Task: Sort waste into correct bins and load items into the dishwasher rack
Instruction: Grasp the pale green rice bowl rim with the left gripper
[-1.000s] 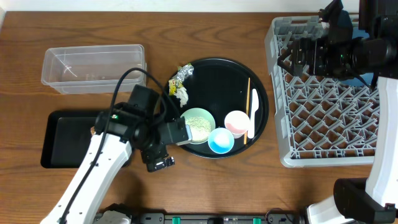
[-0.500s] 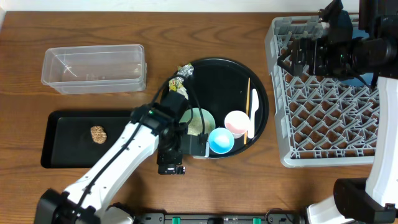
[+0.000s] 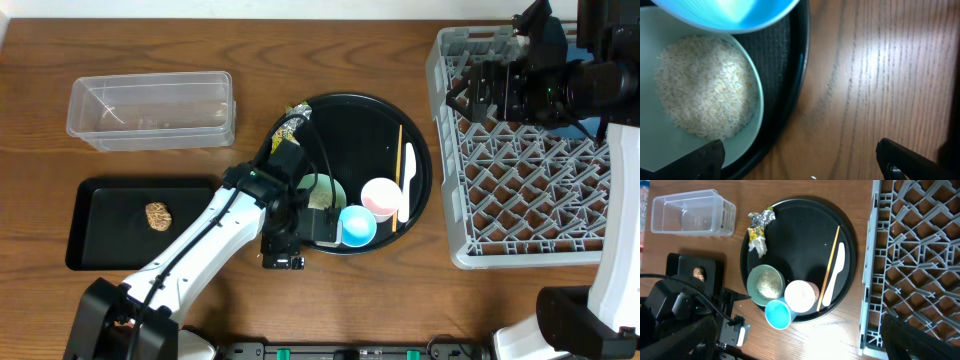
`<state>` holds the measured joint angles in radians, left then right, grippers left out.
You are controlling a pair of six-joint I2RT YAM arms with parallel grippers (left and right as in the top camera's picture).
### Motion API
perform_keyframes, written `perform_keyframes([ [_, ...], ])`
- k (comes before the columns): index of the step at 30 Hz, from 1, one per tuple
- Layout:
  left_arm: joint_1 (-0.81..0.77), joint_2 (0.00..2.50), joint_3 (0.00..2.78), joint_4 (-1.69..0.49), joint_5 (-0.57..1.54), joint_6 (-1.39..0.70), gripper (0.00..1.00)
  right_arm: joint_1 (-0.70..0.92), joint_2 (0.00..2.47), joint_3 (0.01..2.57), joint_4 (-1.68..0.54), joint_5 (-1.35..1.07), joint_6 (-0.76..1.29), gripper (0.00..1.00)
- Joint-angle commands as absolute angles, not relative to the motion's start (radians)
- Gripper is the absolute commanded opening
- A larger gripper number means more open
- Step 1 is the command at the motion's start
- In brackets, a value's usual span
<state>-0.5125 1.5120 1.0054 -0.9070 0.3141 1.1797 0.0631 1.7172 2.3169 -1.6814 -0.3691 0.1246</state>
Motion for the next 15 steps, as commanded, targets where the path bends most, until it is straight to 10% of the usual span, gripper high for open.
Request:
perform_keyframes([
  [1, -0.514, 1.516, 0.998, -0.906, 0.313, 1.194, 0.98, 0.072, 1.711, 2.315, -1.680, -0.370, 0.115, 0.99],
  [15, -0.514, 1.516, 0.900, -0.738, 0.312, 1.193, 0.98, 0.072, 1.711, 2.315, -1.680, -0.370, 0.115, 0.99],
])
